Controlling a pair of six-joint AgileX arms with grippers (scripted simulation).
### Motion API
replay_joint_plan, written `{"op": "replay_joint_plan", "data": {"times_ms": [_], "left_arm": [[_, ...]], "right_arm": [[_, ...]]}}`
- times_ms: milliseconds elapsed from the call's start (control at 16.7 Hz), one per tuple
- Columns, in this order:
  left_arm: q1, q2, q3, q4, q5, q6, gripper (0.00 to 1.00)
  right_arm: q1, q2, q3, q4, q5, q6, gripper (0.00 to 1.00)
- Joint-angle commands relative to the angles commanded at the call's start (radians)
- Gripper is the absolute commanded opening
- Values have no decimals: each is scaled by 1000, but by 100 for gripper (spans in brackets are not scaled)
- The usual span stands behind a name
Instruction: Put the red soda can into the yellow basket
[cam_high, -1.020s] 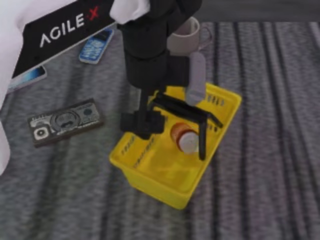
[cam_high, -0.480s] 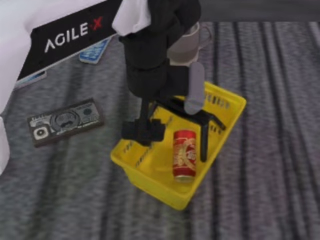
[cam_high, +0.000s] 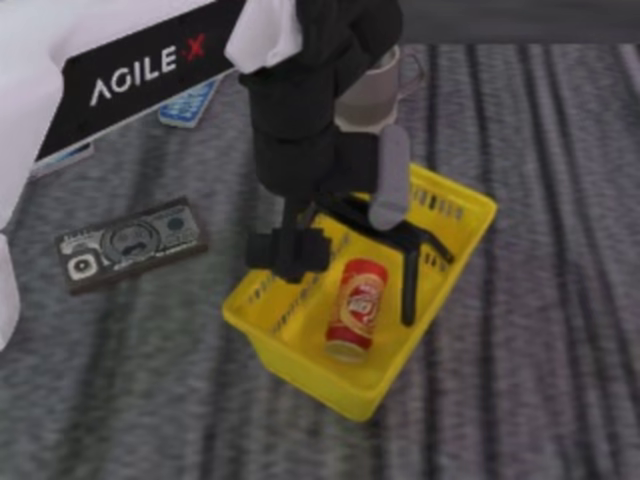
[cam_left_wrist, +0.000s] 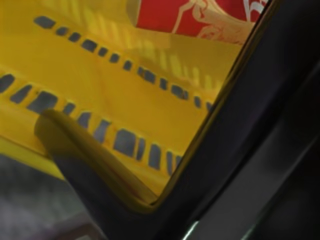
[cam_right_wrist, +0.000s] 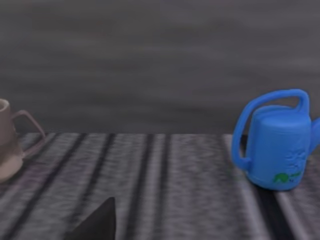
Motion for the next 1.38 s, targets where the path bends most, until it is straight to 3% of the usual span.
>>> {"op": "replay_joint_plan", "data": {"times_ms": [480, 1380], "left_arm": [[0, 0, 0, 0, 0, 0, 2], [0, 0, 0, 0, 0, 0, 0]], "right_arm": [[0, 0, 0, 0, 0, 0, 100], [0, 0, 0, 0, 0, 0, 100]]}}
